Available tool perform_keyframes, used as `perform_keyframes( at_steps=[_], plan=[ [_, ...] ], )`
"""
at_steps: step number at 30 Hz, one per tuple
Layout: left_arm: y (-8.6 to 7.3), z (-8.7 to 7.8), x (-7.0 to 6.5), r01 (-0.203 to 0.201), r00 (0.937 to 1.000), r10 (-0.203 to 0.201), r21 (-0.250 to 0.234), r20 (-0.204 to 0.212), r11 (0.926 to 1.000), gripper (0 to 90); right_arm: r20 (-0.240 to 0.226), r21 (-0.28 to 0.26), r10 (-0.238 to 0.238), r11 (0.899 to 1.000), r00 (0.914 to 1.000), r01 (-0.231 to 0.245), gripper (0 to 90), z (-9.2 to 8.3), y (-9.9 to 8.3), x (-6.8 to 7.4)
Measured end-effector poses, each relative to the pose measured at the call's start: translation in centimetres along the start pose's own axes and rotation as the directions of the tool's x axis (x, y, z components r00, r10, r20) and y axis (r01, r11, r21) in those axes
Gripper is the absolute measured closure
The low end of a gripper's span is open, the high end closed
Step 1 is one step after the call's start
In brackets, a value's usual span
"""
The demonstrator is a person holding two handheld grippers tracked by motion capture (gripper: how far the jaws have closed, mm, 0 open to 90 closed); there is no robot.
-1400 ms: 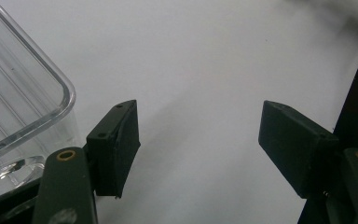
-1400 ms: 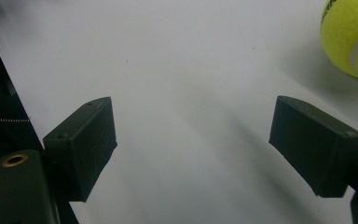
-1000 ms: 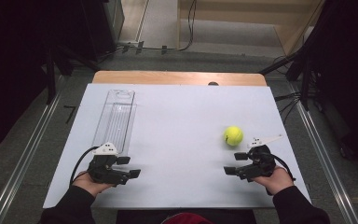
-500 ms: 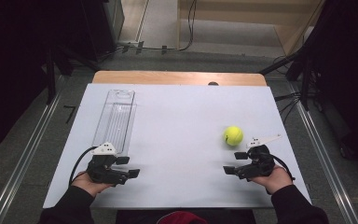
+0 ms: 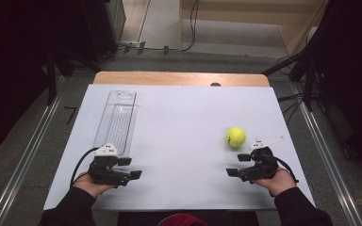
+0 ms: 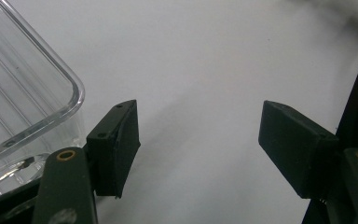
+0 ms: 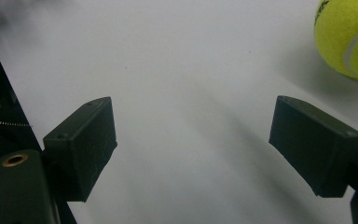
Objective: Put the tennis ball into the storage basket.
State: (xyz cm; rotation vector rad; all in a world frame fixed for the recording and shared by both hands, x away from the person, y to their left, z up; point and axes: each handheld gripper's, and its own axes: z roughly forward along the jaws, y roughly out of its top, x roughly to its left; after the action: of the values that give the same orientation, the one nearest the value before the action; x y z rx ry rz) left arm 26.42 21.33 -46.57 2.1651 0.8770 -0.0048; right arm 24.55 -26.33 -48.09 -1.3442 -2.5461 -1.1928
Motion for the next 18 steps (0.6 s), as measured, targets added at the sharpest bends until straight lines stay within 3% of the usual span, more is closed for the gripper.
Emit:
perform_keyframes(
  at_steps=[18],
  plan=[
    [-0.05,-0.14,-0.58,-0.002,1.0,0.002,-0.008,0.005,1.0,29.6,0.018,-0.001,0.002,1.0,0.9998,-0.002,12.7,-0.12,0.25,-0.09]
  ],
)
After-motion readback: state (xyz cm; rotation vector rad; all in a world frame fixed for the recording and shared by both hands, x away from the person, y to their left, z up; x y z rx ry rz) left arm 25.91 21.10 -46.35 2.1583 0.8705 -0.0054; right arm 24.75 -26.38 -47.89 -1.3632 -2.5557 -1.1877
